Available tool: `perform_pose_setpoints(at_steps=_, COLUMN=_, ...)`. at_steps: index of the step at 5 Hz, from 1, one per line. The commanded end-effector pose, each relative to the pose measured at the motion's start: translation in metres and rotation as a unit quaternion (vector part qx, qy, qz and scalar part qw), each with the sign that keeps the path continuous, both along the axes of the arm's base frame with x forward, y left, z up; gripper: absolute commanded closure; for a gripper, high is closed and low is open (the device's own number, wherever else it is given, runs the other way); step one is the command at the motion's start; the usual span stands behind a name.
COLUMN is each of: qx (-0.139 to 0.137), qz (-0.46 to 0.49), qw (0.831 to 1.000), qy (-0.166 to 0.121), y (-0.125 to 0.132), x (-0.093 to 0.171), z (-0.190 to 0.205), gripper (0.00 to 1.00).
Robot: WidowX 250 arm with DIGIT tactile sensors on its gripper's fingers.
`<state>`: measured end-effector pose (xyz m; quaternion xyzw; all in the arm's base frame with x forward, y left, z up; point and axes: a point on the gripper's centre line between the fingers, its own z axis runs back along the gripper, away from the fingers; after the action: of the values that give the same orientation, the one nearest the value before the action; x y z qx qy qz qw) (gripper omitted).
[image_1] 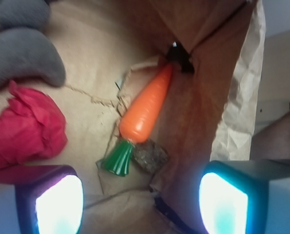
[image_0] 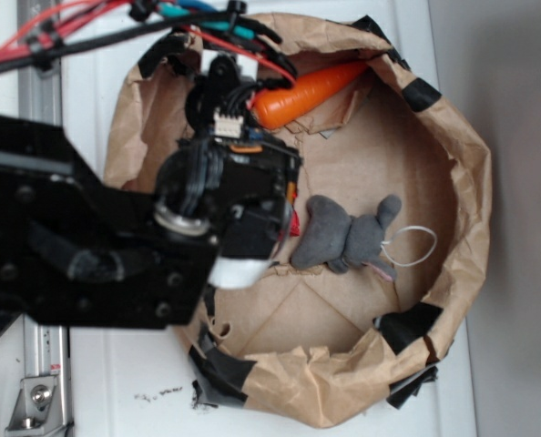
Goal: Grab the rock.
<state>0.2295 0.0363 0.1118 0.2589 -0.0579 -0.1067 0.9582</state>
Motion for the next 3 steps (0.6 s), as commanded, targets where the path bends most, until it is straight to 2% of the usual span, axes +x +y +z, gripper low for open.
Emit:
perform_pose_setpoints(at_steps=1, qx=0.000, qz=-0.005, qw=1.000, qy=-0.019, y=0.000, x=0.002, z=0.012, gripper=0.00)
perform_pose_setpoints(at_steps=2, qx=-0.061, qz=-0.121, qw=0.990, qy=0.034, y=0.013, x=0.014, z=0.004, gripper=0.00)
perform_pose_setpoints(at_steps=3, qx=-0.063, qz=-0.216, qw=0.973, qy=0.057, y=0.022, x=0.026, z=-0.015, gripper=0.00)
